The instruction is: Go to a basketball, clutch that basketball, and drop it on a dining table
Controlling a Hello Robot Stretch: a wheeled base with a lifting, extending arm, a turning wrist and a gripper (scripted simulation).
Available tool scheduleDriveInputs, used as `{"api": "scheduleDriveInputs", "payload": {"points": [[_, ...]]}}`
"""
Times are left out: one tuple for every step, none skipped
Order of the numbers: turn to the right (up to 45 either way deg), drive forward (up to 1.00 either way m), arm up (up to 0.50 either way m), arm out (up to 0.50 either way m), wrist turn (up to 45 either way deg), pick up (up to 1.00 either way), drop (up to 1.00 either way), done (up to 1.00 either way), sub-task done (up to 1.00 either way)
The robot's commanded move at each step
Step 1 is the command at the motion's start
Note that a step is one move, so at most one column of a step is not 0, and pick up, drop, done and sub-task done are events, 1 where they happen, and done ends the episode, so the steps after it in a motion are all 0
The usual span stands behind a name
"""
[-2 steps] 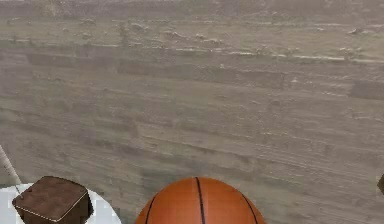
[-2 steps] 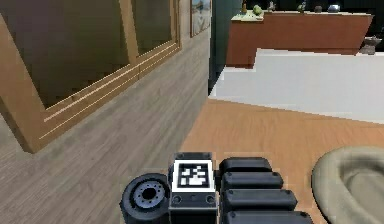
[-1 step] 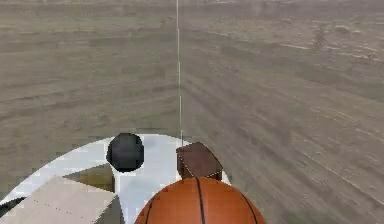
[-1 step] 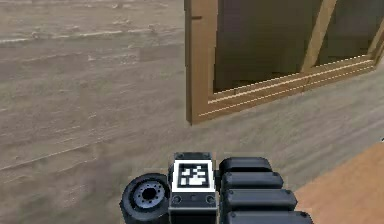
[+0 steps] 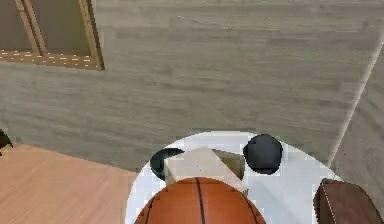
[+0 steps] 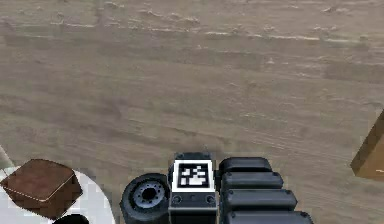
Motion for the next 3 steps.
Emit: {"api": "scheduleDriveInputs", "payload": {"points": [[-45.0, 0.00, 0.00, 0.00, 0.0, 0.00, 0.00, 0.00, 0.00], [-9.0, 0.00, 0.00, 0.00, 0.0, 0.00, 0.00, 0.00, 0.00], [0.0, 0.15, 0.00, 0.00, 0.0, 0.00, 0.00, 0.00, 0.00]]}}
